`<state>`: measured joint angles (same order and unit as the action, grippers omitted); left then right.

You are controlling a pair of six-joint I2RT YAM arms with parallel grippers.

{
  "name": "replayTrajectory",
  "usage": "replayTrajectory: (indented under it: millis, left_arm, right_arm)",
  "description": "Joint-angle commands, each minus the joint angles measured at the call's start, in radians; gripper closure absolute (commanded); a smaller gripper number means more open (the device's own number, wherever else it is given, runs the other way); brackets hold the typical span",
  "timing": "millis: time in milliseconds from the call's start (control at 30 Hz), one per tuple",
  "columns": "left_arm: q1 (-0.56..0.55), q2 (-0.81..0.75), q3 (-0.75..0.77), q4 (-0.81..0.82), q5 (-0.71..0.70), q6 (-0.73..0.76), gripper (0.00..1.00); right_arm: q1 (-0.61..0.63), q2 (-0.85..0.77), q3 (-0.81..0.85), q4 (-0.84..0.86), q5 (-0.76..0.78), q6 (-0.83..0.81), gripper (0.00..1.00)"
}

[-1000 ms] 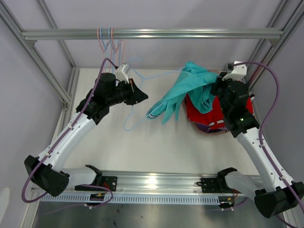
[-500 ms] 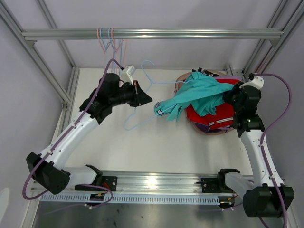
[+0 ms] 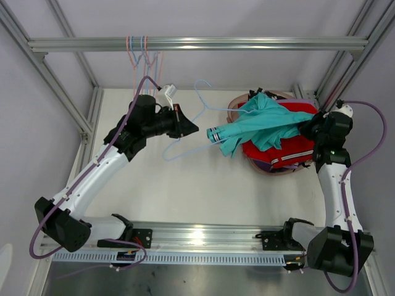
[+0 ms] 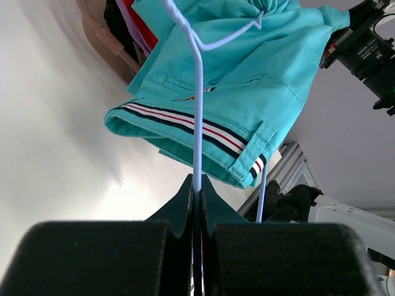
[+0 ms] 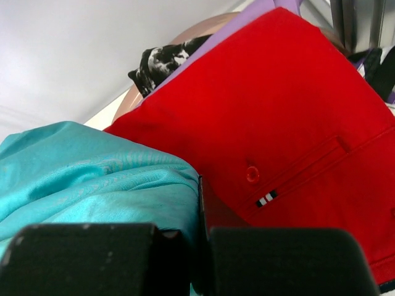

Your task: Remove the trousers from the hanger

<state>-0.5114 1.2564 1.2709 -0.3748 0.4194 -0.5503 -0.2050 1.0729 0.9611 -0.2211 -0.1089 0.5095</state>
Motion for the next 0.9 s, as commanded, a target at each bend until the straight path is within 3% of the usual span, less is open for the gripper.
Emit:
replayTrajectory:
  millis: [0,300,633,733,767,800,867]
  left_arm:
    - [0.047,-0.057,0.035,-0.012,-0.159,0.023,1.0]
    - [0.039,-0.054,0.038,-0.042,-0.378,0.104,1.0]
    - [-0.038,-0.023,0.03,-0.052,-0.513,0.144,1.0]
    - [-0.056,-0.031,0.027,-0.039,-0.484,0.133,1.0]
    - [-0.064,-0.026,0.028,-0.039,-0.47,0.128,1.0]
    - [-0.082,-0.023,0.033,-0.041,-0.462,0.122,1.0]
    - [-0.098,-0.017,0.035,-0.044,-0.453,0.118,1.0]
  right_arm:
    - [-0.132,0.032,0.028,0.026,0.269,0.004,1.0]
    - [-0.189,0.088,0.085,0.02,0.189,0.04,1.0]
    - [-0.273,0.134,0.165,0.011,0.121,0.075,1.0]
    - [-0.303,0.147,0.156,0.028,0.048,0.089,1.0]
    - [-0.303,0.148,0.15,0.041,0.028,0.084,0.94]
    - [-0.298,0.148,0.137,0.048,-0.006,0.08,0.74]
    - [-0.292,0.142,0.13,0.061,-0.032,0.064,0.67]
